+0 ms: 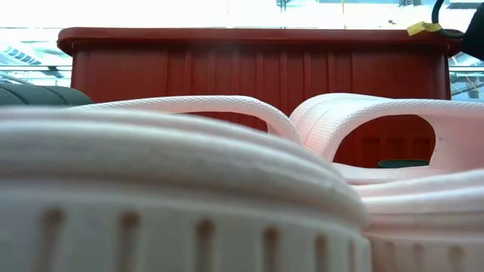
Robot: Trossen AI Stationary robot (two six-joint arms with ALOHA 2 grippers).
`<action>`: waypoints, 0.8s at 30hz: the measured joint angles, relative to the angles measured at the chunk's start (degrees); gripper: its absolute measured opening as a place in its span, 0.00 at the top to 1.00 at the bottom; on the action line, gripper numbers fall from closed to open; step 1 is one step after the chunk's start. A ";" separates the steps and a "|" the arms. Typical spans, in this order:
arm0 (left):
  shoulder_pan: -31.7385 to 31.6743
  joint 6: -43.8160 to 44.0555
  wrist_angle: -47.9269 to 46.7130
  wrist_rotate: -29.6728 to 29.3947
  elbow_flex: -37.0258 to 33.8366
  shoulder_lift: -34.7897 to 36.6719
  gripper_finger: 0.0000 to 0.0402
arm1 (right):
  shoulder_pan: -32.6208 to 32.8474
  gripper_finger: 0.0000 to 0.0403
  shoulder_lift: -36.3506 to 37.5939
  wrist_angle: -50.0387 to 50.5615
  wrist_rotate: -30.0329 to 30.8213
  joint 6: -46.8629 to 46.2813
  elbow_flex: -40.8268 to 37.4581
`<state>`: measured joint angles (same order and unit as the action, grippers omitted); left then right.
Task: Pick and place slides into bin
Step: Put the black slipper into the red bin
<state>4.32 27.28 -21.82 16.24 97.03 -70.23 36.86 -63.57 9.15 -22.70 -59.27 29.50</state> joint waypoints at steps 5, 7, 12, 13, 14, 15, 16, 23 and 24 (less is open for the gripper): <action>0.00 -0.13 -1.56 -3.51 0.01 -0.01 0.62 | 1.70 0.68 -0.50 0.40 0.33 1.71 0.00; 0.00 -0.05 -1.97 -4.87 0.00 -0.01 0.62 | 2.53 0.68 -1.32 0.72 1.81 1.69 0.00; 0.00 0.49 -2.15 -5.69 0.00 0.00 0.62 | 3.78 0.68 -3.42 -0.74 3.66 1.73 0.00; 0.00 0.50 -2.15 -5.94 0.00 -0.01 0.62 | 3.90 0.68 -3.71 -1.09 3.72 1.72 0.00; 0.02 0.50 -2.15 -6.16 0.00 0.00 0.62 | 4.10 0.68 -3.97 -1.46 3.86 1.68 -0.01; 0.02 0.49 -2.15 -6.39 0.00 -0.01 0.62 | 4.46 0.68 -4.19 -1.67 4.17 1.64 0.00; 0.02 0.51 -2.15 -6.71 0.00 -0.01 0.62 | 4.89 0.68 -4.43 -1.87 4.46 1.64 0.00; 0.00 0.36 -2.14 -7.42 0.00 -0.01 0.62 | 7.85 0.68 -7.61 -7.35 4.61 0.82 0.00; 0.01 0.30 -2.15 -7.42 0.00 0.01 0.62 | 8.04 0.68 -8.17 -8.29 4.55 0.44 0.00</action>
<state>4.32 27.57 -23.97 8.82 97.03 -70.22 44.91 -71.74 0.85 -18.15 -58.83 29.50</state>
